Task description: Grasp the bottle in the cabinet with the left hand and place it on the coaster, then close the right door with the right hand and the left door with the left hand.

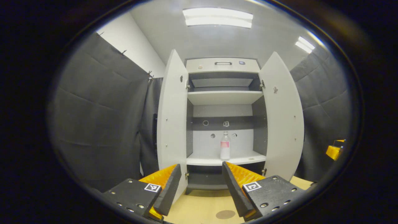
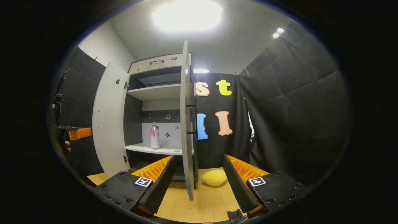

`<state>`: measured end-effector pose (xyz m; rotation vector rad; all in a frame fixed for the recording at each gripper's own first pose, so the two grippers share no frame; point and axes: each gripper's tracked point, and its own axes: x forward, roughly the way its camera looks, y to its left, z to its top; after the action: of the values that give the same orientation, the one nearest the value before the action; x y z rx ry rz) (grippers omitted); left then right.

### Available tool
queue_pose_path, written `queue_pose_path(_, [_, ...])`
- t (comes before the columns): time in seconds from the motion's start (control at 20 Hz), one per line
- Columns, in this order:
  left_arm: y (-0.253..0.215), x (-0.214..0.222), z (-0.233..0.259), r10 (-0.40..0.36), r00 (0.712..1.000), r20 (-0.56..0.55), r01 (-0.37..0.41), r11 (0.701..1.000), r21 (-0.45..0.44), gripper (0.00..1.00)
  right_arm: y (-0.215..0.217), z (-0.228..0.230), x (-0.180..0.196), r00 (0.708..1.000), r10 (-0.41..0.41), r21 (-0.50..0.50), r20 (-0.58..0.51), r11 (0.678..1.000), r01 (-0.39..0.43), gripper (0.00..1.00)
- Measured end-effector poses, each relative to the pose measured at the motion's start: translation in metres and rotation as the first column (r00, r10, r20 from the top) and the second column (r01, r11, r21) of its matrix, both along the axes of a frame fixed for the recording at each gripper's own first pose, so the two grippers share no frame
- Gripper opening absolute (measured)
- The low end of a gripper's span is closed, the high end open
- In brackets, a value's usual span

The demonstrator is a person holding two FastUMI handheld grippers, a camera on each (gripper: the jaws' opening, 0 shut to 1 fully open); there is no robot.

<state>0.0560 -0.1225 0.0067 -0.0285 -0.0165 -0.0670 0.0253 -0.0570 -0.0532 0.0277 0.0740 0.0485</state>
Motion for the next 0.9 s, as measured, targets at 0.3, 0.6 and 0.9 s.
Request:
queue_pose_path(0.3, [-0.018, 0.07, 0.005, -0.049, 0.998, 0.025, 0.049, 0.998, -0.028, 0.8, -0.009, -0.01, 0.014, 1.0, -0.015, -0.026, 0.016, 1.0, 0.016, 0.96])
queue_pose_path(0.6, [-0.041, 0.145, -0.008, -0.137, 0.991, 0.004, 0.137, 0.989, -0.063, 0.8, 0.003, -0.019, 0.028, 0.998, -0.032, -0.083, 0.053, 0.996, 0.037, 0.96])
queue_pose_path(0.9, [-0.061, 0.203, -0.018, -0.194, 0.981, 0.005, 0.194, 0.978, -0.072, 0.8, 0.016, -0.035, 0.041, 0.999, -0.043, -0.095, 0.02, 0.995, 0.044, 0.96])
